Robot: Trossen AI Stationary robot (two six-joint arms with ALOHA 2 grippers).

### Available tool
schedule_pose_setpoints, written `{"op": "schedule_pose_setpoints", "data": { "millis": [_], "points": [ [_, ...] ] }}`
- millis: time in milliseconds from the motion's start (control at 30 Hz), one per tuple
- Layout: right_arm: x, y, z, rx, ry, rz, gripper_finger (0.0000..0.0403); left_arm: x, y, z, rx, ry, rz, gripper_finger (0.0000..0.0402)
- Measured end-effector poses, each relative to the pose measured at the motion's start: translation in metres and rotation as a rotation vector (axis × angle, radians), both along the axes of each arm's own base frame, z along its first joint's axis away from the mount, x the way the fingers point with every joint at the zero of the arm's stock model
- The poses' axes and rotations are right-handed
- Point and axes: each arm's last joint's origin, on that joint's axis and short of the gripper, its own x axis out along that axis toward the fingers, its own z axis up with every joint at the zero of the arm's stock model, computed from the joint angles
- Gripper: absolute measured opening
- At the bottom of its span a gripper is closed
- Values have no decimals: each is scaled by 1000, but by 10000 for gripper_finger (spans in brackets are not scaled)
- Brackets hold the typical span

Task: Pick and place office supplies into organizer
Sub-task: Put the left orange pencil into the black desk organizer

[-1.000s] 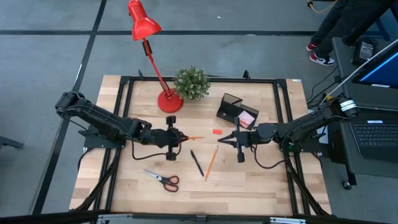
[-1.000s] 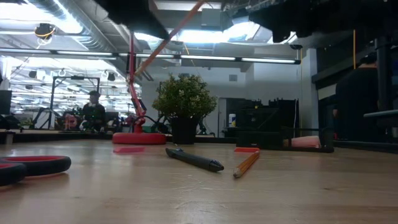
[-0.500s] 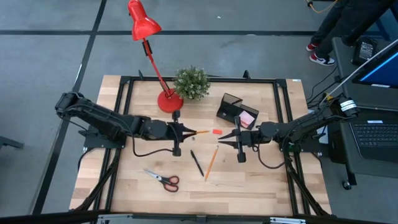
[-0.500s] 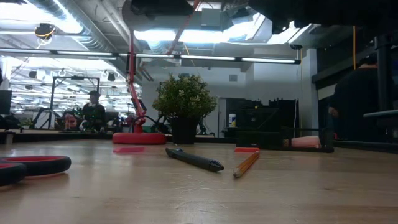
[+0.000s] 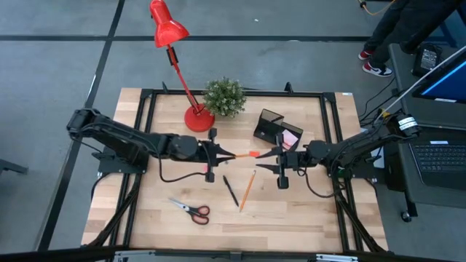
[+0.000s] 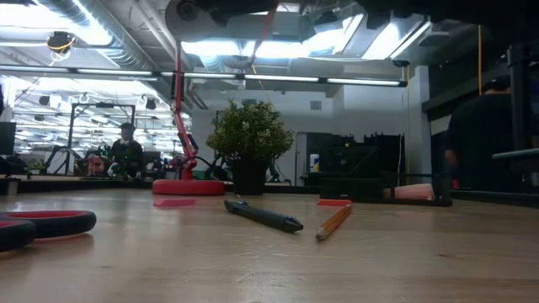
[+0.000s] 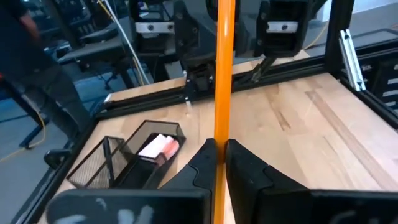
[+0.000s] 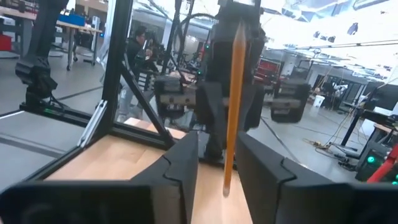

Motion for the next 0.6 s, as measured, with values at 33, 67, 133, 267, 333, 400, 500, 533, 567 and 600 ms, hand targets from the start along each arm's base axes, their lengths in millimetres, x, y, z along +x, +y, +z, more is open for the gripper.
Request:
{"op": "schedule_pose_setpoints", "data": {
  "millis": [33,67,133,267,333,400,500,533,567,600],
  "points": [
    [1,0,3,-1,0,0,113,2,0,-2,8,-4,-2,19],
    [3,1,4,-5,2,-1,115,4,-1,-3,10,-9,-3,19],
    [5,0,8,-18,8,-7,118,6,-1,-5,11,-11,-3,19],
    [10,-2,14,-13,4,-20,124,10,-2,-6,22,-32,-7,19],
    [14,-4,13,6,14,-29,127,11,-2,-5,26,-43,-27,19],
    [21,-6,13,10,20,-39,129,11,-2,-4,22,-52,-49,19],
    [31,-6,11,-4,37,-49,132,11,-2,-4,21,-51,-49,19],
    [35,-5,13,-4,34,-49,133,11,-2,-4,21,-52,-49,19],
    [38,-5,15,-3,29,-50,134,11,-2,-4,20,-52,-48,19],
    [40,-4,16,-3,24,-49,135,11,-2,-4,20,-52,-48,19]
  ]
}}
